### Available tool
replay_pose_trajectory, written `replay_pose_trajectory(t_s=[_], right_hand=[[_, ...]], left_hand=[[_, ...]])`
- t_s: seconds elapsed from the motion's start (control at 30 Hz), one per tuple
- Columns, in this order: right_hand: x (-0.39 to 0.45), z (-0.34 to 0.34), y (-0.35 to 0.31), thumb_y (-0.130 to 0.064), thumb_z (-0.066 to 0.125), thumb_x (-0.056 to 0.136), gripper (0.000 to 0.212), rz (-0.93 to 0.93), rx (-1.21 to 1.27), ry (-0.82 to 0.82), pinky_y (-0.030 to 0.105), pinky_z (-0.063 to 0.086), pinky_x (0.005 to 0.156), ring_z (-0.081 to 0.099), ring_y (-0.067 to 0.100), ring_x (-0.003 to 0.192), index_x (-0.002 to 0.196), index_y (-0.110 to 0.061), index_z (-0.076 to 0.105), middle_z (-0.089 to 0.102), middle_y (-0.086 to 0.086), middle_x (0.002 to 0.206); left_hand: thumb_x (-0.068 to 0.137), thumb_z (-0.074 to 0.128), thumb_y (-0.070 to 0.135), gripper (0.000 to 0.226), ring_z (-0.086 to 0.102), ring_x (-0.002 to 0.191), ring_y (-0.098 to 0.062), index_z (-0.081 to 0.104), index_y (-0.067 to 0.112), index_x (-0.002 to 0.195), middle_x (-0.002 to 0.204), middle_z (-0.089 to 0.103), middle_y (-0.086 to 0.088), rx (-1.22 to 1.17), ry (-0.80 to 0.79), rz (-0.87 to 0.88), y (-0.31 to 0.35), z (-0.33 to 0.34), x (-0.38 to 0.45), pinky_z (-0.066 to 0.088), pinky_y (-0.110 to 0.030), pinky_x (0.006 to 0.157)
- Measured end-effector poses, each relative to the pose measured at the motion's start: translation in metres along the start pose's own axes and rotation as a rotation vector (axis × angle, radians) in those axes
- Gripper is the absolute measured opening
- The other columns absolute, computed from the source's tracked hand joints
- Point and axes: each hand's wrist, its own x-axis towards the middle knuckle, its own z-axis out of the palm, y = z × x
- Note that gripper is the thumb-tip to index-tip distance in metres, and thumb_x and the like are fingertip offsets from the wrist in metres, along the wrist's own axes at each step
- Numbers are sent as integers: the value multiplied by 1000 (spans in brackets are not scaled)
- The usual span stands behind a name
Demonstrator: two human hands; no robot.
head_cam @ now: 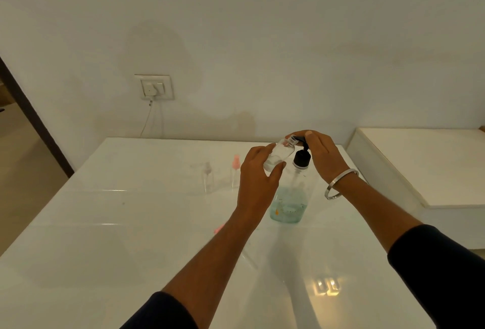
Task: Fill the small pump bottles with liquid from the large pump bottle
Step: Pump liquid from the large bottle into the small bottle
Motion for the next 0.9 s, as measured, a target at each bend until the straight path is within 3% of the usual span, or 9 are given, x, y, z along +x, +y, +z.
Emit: replay_pose_trajectory(t_s=[0.23, 0.37, 0.47, 0.63, 0.9], right_hand=[[-3, 6, 3, -8, 28, 99, 36, 17, 17, 34, 5, 46, 78, 61, -8, 80, 99, -9, 63, 64, 2, 95], [-5, 6, 10, -19, 29, 98, 36, 15, 30, 42, 7, 46, 82, 61, 7, 90, 101, -8, 64, 65, 4, 97], [-6, 7, 10, -13, 28, 99, 36, 22, 33, 46, 6, 46, 81, 60, 8, 91, 102, -7, 63, 65, 5, 98], [-6, 4, 1, -9, 28, 99, 35, 16, 20, 30, 5, 46, 79, 61, -5, 82, 97, -12, 63, 64, 0, 95], [-4, 5, -2, -7, 27, 98, 36, 29, 20, 27, 3, 44, 74, 60, -11, 76, 95, -10, 63, 64, -2, 88]], left_hand=[[86, 66, 26, 44, 43, 106, 1, 54, 18, 128, 126, 54, 1, 30, -17, -26, -2, 0, 1, 29, 5, 83], [86, 66, 26, 44, 45, 109, -2, 54, 17, 127, 126, 55, 0, 26, -12, -35, -5, 3, 1, 33, -4, 89], [86, 66, 26, 44, 49, 114, -10, 54, 16, 127, 126, 55, -1, 11, -15, -35, -4, 4, 0, 39, -16, 95], [85, 67, 26, 44, 46, 105, 0, 55, 17, 126, 123, 56, 2, 10, -9, -4, -3, -1, 0, 33, 3, 85], [84, 69, 23, 43, 50, 103, -1, 56, 17, 125, 118, 58, 2, 9, -2, 33, -3, -4, 3, 36, 1, 85]])
